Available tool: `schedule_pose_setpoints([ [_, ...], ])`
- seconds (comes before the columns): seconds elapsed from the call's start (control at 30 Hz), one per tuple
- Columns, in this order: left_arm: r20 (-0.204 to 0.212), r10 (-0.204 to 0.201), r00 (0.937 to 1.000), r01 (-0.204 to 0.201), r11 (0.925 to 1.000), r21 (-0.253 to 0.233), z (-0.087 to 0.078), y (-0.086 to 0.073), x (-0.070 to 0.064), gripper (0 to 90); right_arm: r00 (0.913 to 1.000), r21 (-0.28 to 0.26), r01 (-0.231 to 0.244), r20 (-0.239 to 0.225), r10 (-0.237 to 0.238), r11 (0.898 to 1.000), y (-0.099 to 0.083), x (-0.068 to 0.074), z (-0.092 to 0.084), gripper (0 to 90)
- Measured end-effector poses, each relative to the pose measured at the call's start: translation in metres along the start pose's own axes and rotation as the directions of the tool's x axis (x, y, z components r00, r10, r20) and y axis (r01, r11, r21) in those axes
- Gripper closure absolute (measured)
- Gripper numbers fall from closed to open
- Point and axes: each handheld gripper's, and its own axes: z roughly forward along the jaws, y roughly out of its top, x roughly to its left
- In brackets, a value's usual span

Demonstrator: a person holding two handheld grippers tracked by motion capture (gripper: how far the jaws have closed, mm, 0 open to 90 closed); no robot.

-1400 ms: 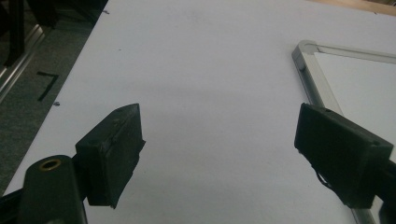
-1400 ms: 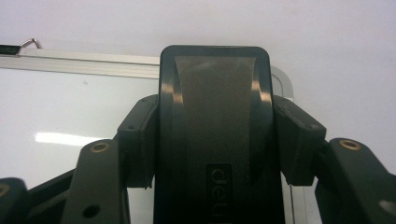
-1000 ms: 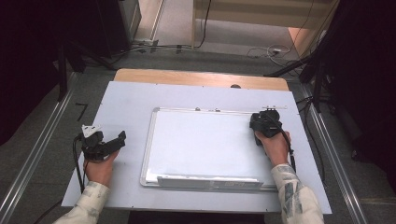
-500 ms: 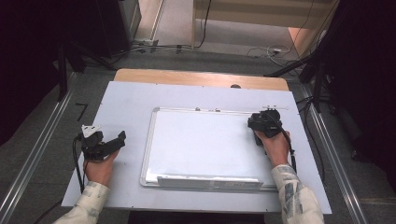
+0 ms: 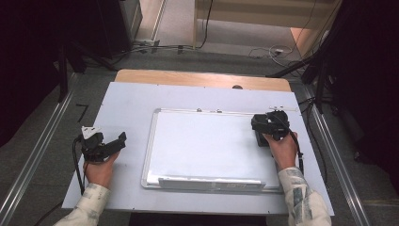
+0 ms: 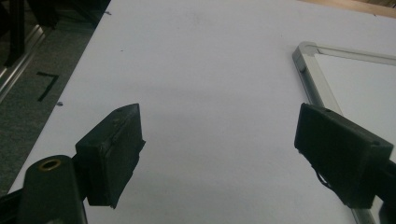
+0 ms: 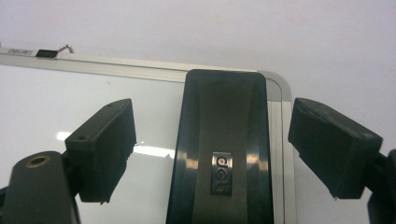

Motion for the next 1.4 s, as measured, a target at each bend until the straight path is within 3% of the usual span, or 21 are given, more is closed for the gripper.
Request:
schedule_pose_setpoints([
  [0.17, 0.002, 0.0, 1.0, 0.0, 1.0, 0.002, -0.001, 0.0, 0.001, 15.7, 0.9995, -0.019, 0.029, -0.013, -0.029, 0.999, -0.002, 0.003, -0.009, 12.7],
  [0.53, 0.002, -0.002, 1.0, 0.002, 1.0, 0.0, 0.0, 0.0, 0.0, 15.6, 0.9985, -0.051, 0.044, -0.031, -0.045, 0.998, -0.007, 0.003, -0.023, 12.6],
  [0.9, 0.001, 0.004, 1.0, -0.004, 1.0, 0.007, 0.001, 0.0, -0.001, 15.6, 0.9972, -0.078, 0.063, -0.036, -0.066, 0.995, -0.017, -0.003, -0.041, 12.5],
  [1.4, -0.001, 0.005, 1.0, -0.005, 1.0, 0.008, 0.0, 0.0, -0.001, 15.6, 0.9965, -0.098, 0.056, -0.057, -0.061, 0.994, -0.034, -0.016, -0.062, 11.3],
])
